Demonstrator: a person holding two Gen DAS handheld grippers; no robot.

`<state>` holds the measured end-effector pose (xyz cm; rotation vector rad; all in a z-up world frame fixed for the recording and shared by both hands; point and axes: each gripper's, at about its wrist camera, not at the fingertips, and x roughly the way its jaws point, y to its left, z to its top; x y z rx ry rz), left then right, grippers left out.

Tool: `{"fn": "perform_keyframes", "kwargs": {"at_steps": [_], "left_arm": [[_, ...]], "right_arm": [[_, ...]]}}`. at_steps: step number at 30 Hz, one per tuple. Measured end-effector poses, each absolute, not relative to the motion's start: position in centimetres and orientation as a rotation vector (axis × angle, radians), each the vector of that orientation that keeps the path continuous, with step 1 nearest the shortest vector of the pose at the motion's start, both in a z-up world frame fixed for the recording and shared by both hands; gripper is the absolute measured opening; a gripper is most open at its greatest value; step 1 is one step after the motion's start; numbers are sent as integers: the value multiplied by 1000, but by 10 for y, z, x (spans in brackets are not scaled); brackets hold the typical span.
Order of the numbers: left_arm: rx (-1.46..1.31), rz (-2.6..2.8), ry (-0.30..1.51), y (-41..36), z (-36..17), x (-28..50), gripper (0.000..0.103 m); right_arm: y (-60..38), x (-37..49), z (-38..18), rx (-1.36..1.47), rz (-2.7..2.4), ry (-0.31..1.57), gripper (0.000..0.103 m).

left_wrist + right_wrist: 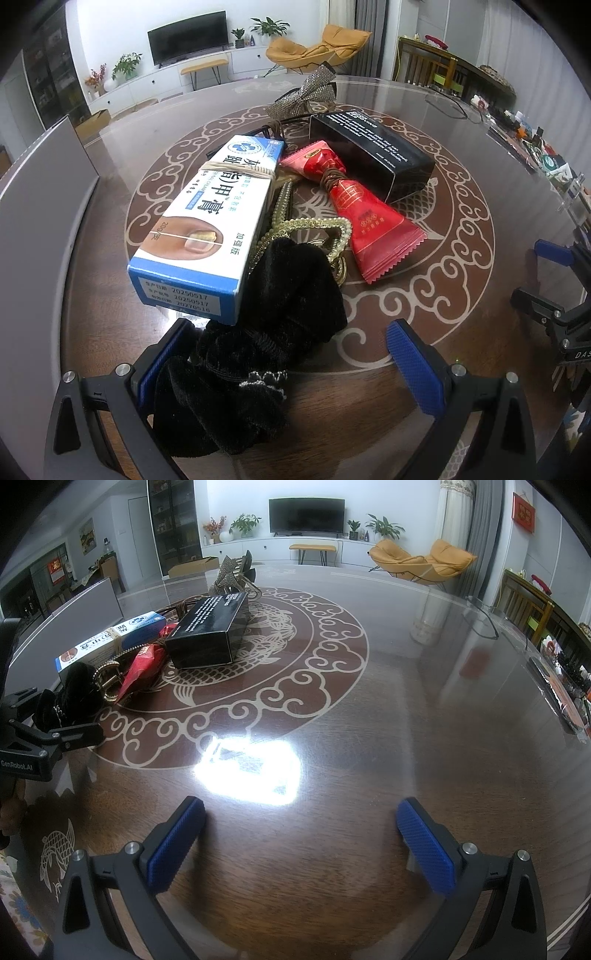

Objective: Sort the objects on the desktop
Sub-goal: 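Lower the left tool onto the black velvet pouch and close on it, then lift the black velvet pouch with the left tool and hold it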

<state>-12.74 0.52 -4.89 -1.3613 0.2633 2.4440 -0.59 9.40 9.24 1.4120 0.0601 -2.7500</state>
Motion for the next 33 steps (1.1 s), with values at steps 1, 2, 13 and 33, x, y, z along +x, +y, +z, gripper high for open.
{"fn": "perform_keyframes", "kwargs": {"at_steps": [1,2,13,33], "left_arm": [[-1360,2447,261,4,-49,-127,103],[-1359,2448,260,3,-49,-127,103],[-1377,2478,241,3,-49,-124,103],[-1389,2542,159,-19,-38,-71,37]], "right_arm": [[94,-6,92,1412,-2750,60,103],[94,-6,92,1412,-2750,60,103],[94,-6,92,1412,-2750,60,103],[94,-6,92,1412,-2750,60,103]]}}
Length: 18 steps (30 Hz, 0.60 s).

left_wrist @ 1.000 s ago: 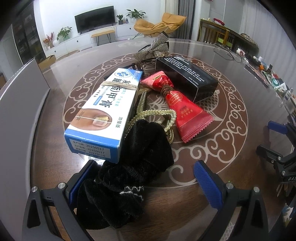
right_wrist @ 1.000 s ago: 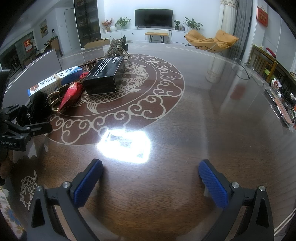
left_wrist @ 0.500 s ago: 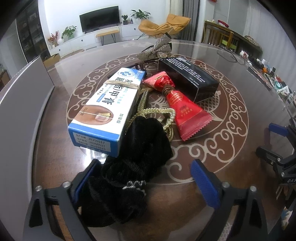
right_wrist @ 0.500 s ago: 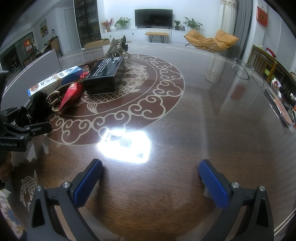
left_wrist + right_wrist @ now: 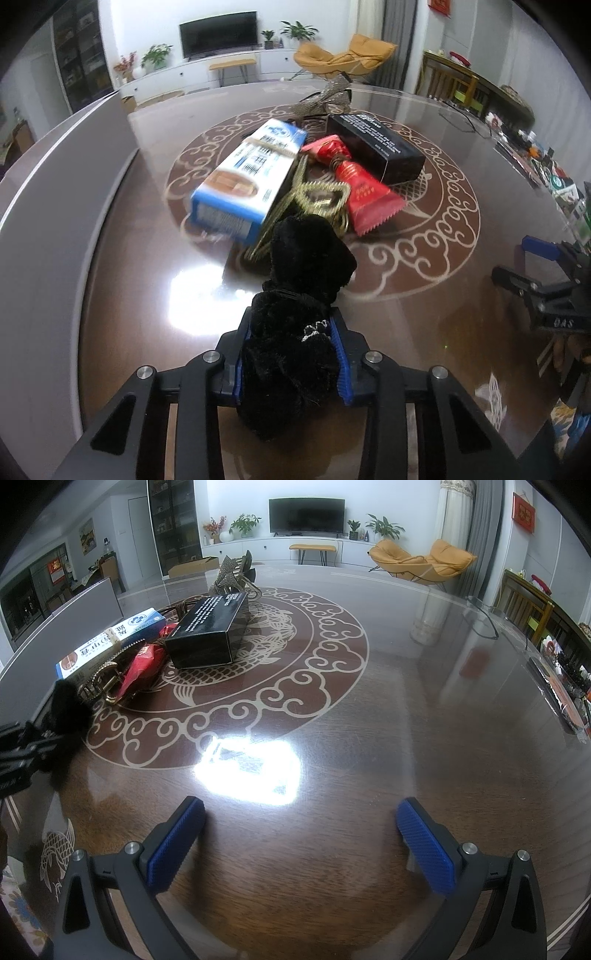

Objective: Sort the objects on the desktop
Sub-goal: 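Lift the black velvet pouch with the left tool and hold it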

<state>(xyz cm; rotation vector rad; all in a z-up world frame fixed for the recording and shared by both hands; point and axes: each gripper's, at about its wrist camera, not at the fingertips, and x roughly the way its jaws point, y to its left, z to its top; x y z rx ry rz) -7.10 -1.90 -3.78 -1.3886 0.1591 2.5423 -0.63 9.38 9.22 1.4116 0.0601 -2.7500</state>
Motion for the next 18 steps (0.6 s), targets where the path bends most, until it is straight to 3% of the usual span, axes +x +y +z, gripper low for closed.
{"fn": "perform_keyframes", "kwargs": {"at_steps": [18], "left_arm": [[-1366,2698,30,-46,-40,-47,37]], "right_arm": [[94,-7,92,1411,-2750,60,103]]}}
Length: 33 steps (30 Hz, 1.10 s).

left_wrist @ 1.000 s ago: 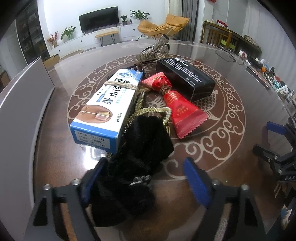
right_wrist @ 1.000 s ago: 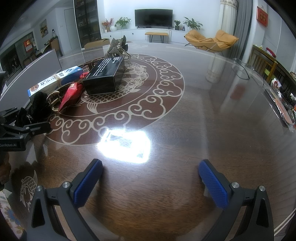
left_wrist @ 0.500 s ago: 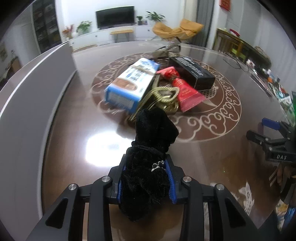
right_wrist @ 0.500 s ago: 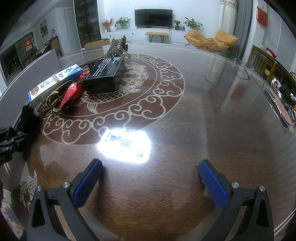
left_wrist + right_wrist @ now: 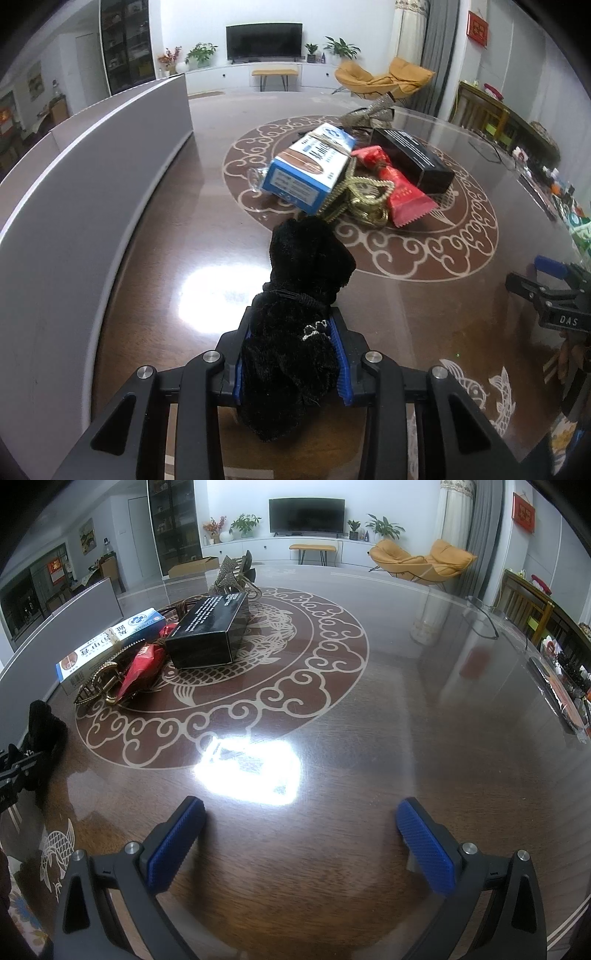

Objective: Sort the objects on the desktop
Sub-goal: 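Lift the black velvet pouch with the left tool and hold it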

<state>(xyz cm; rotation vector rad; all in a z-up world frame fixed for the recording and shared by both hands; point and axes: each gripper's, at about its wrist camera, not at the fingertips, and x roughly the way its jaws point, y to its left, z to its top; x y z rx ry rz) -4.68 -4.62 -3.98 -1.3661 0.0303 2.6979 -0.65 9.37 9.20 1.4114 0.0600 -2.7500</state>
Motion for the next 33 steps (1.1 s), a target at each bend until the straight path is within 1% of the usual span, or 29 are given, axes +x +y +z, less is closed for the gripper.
{"fn": "perform_keyframes", "kwargs": {"at_steps": [8,33], "left_arm": [[-1325,2739,80,-46,-42,-47,37],[-1310,2745,74,-46,-43,-46,37]], "right_arm": [[94,-6,92,1411,-2750,60,103],[94,-7,92,1411,-2750,60,103]]}}
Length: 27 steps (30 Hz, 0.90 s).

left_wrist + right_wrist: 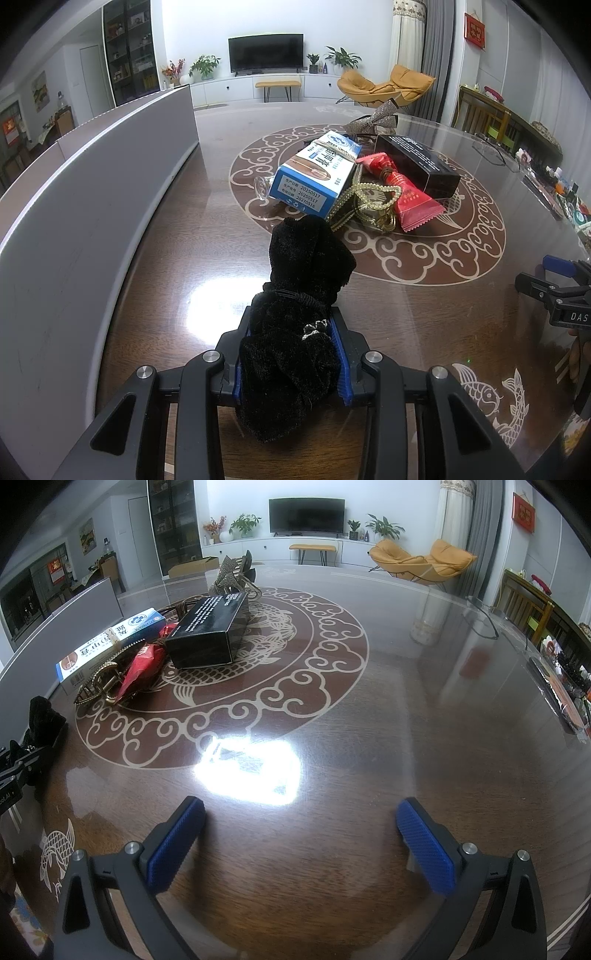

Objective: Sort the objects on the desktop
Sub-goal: 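Lift the black velvet pouch with the left tool and hold it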

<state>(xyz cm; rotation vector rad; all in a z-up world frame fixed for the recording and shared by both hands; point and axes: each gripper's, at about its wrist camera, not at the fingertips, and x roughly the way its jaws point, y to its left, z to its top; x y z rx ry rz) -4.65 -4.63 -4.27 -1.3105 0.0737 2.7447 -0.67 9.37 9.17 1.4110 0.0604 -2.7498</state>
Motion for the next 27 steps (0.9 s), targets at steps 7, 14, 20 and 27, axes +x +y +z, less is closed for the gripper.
{"fn": "perform_keyframes", "kwargs": {"at_steps": [7,14,20,27], "left_arm": [[-1310,2745,74,-46,-43,-47,37],[-1309,2745,74,-46,-43,-47,37],[-1308,2745,76,-46,-44,-47,37],[-1307,2747,80,-46,-43,-46,37]], "right_arm": [[94,-7,92,1411,-2750,60,103],[94,-7,91,1411,-2750,60,103],[94,-7,92,1410,-2750,61,103],[94,-7,92,1410,-2750,61,103]]}}
